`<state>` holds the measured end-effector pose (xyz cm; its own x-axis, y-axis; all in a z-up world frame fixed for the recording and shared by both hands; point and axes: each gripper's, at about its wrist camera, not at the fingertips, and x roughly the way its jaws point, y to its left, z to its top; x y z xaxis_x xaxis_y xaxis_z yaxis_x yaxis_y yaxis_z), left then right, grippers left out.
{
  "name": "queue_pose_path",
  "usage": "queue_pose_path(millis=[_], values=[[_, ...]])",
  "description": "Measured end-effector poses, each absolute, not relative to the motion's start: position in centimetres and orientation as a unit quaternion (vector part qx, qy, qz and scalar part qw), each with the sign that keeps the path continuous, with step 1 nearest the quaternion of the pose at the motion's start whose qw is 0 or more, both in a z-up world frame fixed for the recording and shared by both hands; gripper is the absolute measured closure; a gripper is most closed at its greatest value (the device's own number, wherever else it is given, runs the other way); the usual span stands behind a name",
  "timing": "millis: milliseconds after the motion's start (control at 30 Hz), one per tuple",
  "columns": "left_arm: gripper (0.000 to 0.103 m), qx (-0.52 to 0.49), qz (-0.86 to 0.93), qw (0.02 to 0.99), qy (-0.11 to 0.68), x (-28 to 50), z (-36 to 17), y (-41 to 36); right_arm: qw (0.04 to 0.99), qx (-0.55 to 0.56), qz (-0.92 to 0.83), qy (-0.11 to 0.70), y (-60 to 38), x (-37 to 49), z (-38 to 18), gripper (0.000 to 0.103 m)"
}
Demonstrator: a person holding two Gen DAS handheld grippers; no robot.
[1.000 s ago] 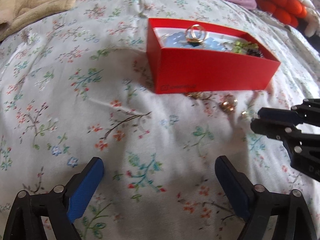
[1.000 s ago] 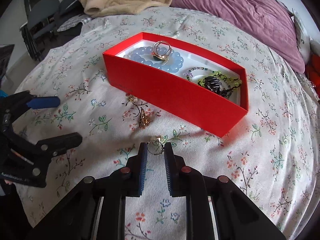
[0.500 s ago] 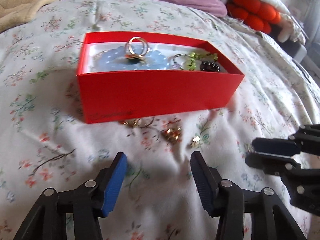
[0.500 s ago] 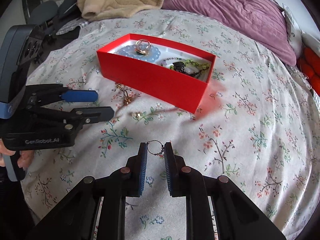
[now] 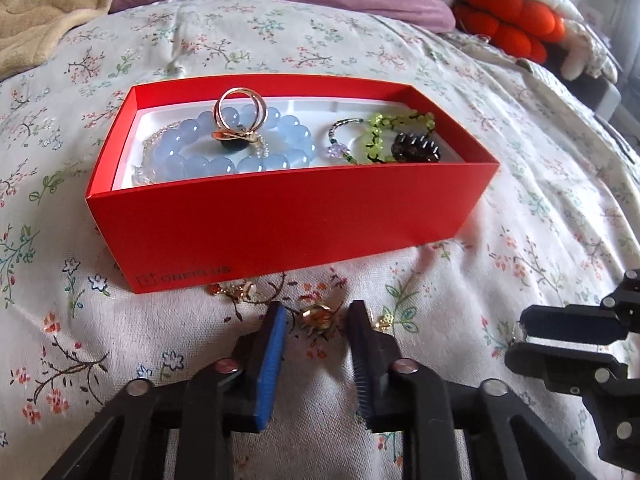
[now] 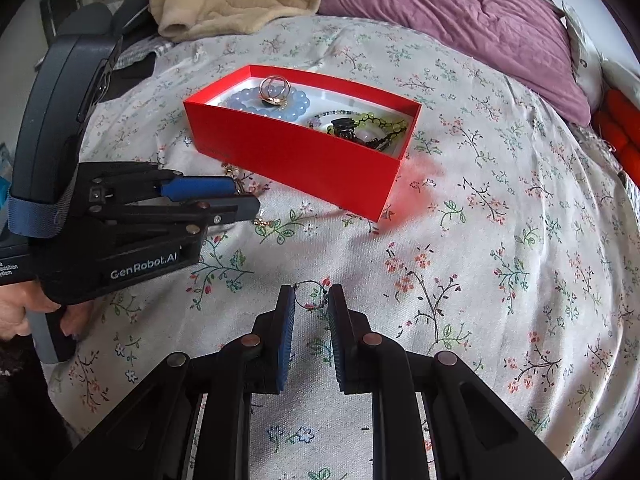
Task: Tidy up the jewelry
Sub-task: 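Grasp the gold flower earring with the left gripper while the right gripper holds the hoop, then carry both earrings up over the red box and lower them toward it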
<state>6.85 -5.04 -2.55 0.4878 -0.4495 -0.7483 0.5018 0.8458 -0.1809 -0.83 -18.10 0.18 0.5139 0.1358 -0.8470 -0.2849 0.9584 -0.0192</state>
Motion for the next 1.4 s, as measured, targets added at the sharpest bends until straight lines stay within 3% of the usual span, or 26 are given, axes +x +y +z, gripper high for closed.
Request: queue_pose_path(millis=[133,900,1400], values=[[0.090,0.044,-0.277,0.862,0.423,6.7,-2.5,-5.4,0.865,-0.076,0.115,0.482,-18.2,-0.5,0.0,0.084],[0.090,0.066,-0.256,0.871,0.414,5.0,1.7,-2.0,0.883,-0.061,0.106,0.454,-17.6,1.3,3.2,0.085],[0.090,0.052,-0.238,0.879,0.409,8.4,5.9,-1.5,0.904,-0.028,0.103,0.413,-17.0,3.9,7.1,0.084]])
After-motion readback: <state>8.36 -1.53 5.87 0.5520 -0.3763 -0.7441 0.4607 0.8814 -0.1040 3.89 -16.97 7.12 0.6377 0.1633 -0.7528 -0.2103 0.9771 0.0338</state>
